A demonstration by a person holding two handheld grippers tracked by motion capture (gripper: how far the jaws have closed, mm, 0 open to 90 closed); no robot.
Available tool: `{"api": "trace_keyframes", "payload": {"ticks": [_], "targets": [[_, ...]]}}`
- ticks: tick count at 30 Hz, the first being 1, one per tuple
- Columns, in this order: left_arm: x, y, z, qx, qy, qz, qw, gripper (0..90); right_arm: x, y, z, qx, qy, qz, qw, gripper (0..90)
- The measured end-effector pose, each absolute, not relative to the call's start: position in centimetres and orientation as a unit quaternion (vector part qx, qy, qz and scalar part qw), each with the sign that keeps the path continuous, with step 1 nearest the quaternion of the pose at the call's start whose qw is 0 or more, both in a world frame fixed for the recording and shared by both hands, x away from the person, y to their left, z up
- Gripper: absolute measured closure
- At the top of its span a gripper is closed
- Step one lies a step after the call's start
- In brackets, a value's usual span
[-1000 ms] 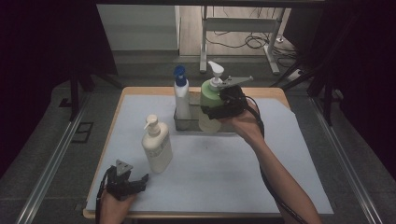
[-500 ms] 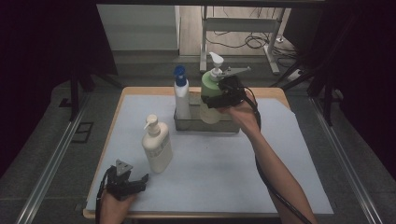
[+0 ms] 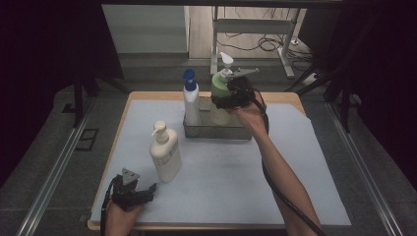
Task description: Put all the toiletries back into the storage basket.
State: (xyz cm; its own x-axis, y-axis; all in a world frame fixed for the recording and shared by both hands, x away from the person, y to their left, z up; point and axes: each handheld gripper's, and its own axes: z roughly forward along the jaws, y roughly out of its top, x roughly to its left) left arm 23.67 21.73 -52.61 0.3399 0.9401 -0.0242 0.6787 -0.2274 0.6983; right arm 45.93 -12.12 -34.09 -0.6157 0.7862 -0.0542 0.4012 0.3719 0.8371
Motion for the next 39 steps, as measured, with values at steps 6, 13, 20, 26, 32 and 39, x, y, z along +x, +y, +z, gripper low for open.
{"api": "trace_keyframes", "payload": {"ticks": [6, 13, 20, 26, 32, 39], "targets": [[23.7, 21.7, -52.6, 0.756, 0.536, 0.207, 0.315, 13.1, 46.5, -11.8, -34.9, 0.371, 0.798, 0.411, 0.237, 12.0], [23.7, 21.7, -52.6, 0.755, 0.536, 0.207, 0.315, 13.1, 46.9, -11.4, -36.3, 0.370, 0.802, 0.405, 0.235, 12.0], [23.7, 21.7, -52.6, 0.755, 0.536, 0.207, 0.315, 13.1, 47.1, -11.0, -37.9, 0.368, 0.810, 0.398, 0.225, 12.0], [23.7, 21.7, -52.6, 0.756, 0.536, 0.207, 0.315, 13.1, 47.2, -11.0, -38.7, 0.370, 0.812, 0.394, 0.222, 12.0], [23.7, 21.7, -52.6, 0.757, 0.535, 0.207, 0.314, 13.1, 47.4, -10.9, -39.7, 0.374, 0.815, 0.387, 0.216, 12.1], [23.7, 21.7, -52.6, 0.756, 0.535, 0.207, 0.314, 13.1, 47.6, -10.8, -40.9, 0.375, 0.820, 0.380, 0.207, 12.0]]}}
